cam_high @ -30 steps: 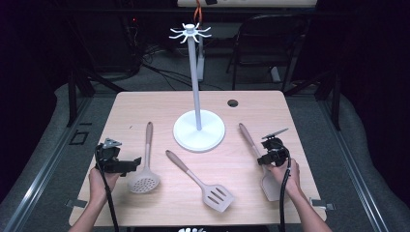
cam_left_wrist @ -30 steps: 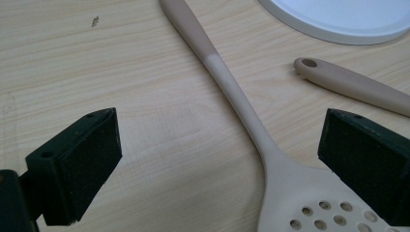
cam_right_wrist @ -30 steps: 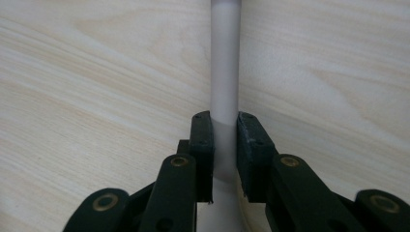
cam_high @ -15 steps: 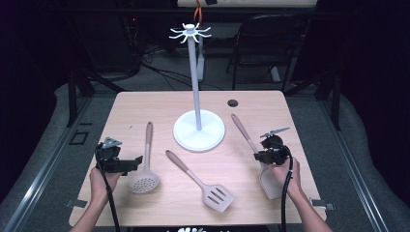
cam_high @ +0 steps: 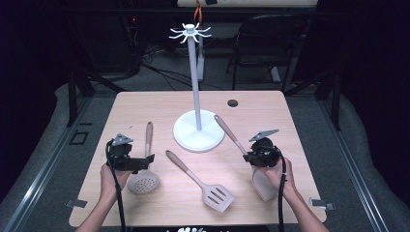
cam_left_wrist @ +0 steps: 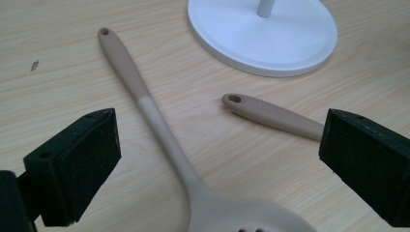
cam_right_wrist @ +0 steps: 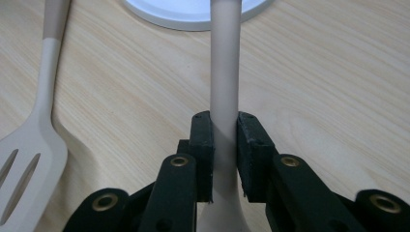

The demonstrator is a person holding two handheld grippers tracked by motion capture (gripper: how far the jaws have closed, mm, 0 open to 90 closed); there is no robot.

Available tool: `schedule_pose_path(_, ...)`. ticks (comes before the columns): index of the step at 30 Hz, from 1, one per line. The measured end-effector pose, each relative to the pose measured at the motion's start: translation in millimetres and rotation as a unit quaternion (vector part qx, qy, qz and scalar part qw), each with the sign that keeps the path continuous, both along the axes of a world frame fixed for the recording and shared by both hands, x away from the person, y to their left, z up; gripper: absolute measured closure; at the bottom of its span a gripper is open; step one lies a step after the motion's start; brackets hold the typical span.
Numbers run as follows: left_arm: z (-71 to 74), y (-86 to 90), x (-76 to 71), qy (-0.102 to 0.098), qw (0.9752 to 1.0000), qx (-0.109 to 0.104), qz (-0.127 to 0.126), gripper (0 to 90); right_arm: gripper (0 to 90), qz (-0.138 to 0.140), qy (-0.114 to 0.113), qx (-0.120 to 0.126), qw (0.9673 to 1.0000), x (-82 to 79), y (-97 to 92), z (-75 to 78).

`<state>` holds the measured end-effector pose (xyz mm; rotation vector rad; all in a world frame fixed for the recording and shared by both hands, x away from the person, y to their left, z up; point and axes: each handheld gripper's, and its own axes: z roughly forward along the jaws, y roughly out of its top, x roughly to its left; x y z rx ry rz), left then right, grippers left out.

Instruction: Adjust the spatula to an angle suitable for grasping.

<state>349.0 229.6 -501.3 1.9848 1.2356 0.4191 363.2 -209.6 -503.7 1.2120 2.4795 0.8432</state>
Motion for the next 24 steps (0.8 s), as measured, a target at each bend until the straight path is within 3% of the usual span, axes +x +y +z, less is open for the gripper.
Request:
schedule_pose_path(7, 4.2, -3.0, 1.5, -0.001, 0.9999, -0.011, -0.004, 1.2, 78.4, 0.015, -0.012, -0.002, 0.9998, -3.2, 7.4, 1.6)
schedule_pose_path(16, 8.6, -20.2, 6.4, -0.009, 0.9998, -0.015, -0.013, 4.8, 78.4, 0.038, -0.029, -0.009, 0.9988, -9.1, 21.9, 4.2)
schedule_pose_path(24, 15.1, -34.9, 10.9, -0.012, 0.999, -0.032, -0.028, 3.8, 78.4, 0.056, -0.048, -0.015, 0.9972, -12.5, 36.6, 10.5)
